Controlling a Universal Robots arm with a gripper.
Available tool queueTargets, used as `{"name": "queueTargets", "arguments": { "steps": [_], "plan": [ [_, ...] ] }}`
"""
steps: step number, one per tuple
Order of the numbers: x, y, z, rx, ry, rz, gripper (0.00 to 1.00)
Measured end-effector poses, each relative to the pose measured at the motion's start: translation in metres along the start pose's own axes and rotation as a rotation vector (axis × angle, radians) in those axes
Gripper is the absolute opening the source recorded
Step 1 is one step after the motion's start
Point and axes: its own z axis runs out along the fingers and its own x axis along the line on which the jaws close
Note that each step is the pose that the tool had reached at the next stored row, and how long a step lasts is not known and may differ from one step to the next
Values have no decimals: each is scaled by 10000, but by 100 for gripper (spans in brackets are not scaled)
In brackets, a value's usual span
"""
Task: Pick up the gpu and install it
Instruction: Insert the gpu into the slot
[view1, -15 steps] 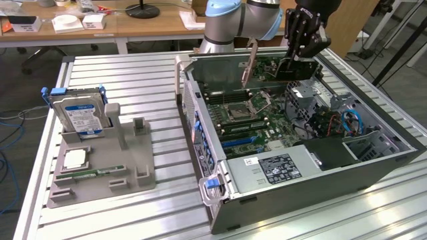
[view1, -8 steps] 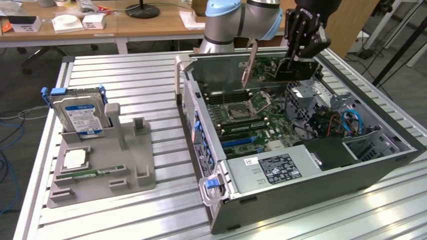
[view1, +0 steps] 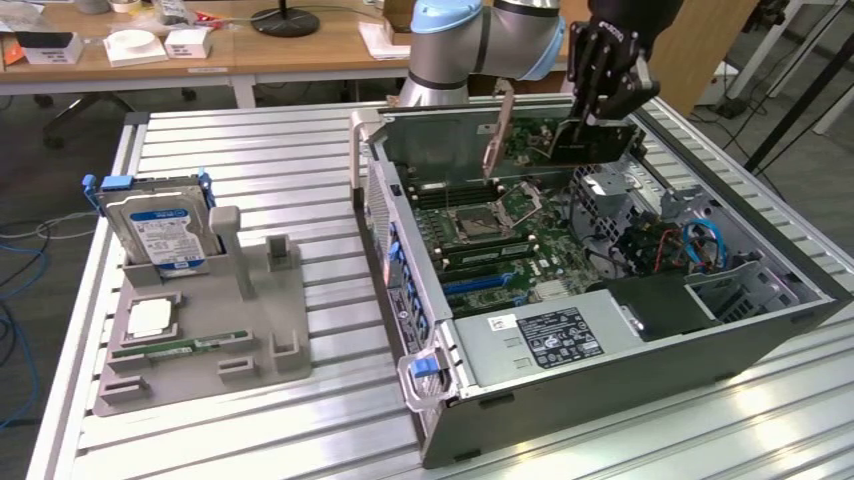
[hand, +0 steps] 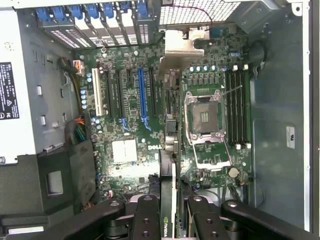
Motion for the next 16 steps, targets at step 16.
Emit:
{"name": "queueTargets", "arguments": {
  "steps": [16],
  "plan": [
    [2,2,57,-11,-11,-569,26]
  ]
}}
